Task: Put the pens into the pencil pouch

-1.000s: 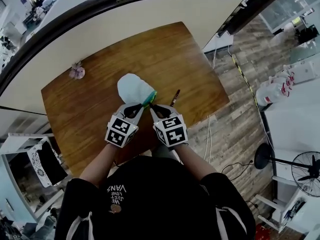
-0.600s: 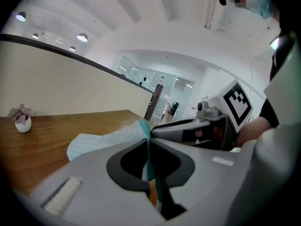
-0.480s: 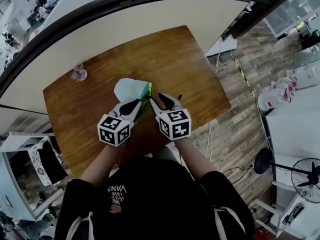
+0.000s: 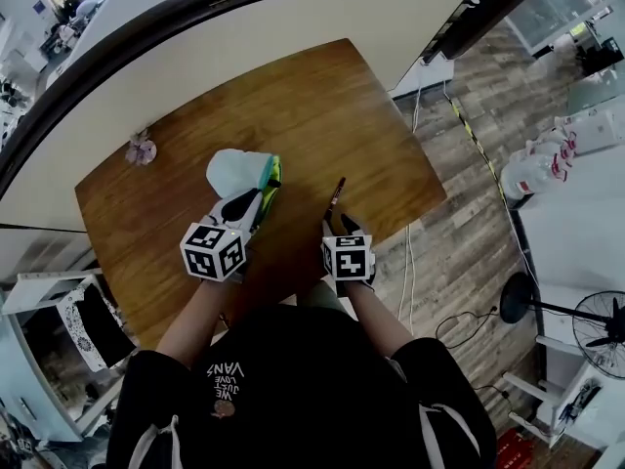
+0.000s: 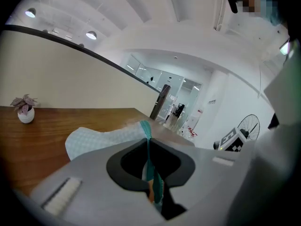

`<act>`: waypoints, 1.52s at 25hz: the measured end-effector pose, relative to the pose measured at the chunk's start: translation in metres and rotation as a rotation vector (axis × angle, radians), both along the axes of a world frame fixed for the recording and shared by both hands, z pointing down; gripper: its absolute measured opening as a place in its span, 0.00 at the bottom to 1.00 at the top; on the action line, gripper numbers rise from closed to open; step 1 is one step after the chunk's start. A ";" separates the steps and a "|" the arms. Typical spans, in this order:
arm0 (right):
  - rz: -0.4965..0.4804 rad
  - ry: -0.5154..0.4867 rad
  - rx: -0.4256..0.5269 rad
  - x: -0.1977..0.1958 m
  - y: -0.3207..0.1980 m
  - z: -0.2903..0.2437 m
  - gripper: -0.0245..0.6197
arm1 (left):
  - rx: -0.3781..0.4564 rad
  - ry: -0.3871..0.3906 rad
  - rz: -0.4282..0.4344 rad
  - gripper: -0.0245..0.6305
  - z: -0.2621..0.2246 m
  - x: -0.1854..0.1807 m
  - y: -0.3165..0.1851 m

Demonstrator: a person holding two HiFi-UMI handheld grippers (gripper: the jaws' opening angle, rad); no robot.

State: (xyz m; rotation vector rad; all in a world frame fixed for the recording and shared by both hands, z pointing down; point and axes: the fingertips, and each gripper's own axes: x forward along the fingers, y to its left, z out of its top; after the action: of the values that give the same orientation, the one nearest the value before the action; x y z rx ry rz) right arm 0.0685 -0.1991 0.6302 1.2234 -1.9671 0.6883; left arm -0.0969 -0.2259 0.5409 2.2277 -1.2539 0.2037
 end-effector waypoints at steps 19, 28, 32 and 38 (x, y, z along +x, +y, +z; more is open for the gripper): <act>0.068 0.051 -0.040 0.006 -0.007 0.026 0.13 | -0.039 -0.032 0.008 0.08 0.011 0.000 0.015; -0.005 -0.013 0.006 -0.013 0.016 -0.003 0.12 | -0.043 -0.041 0.009 0.08 0.014 -0.007 0.018; -0.035 -0.071 0.047 -0.033 0.033 -0.029 0.12 | -0.037 -0.042 0.015 0.08 0.015 -0.006 0.017; -0.141 -0.125 0.073 -0.067 0.061 -0.056 0.12 | -0.020 -0.051 0.037 0.08 0.014 -0.001 0.015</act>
State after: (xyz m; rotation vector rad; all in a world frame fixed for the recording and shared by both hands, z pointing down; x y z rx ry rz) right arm 0.0015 -0.1380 0.5741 1.0941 -2.1759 0.6392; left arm -0.0980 -0.2107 0.5546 2.2427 -1.2333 0.2877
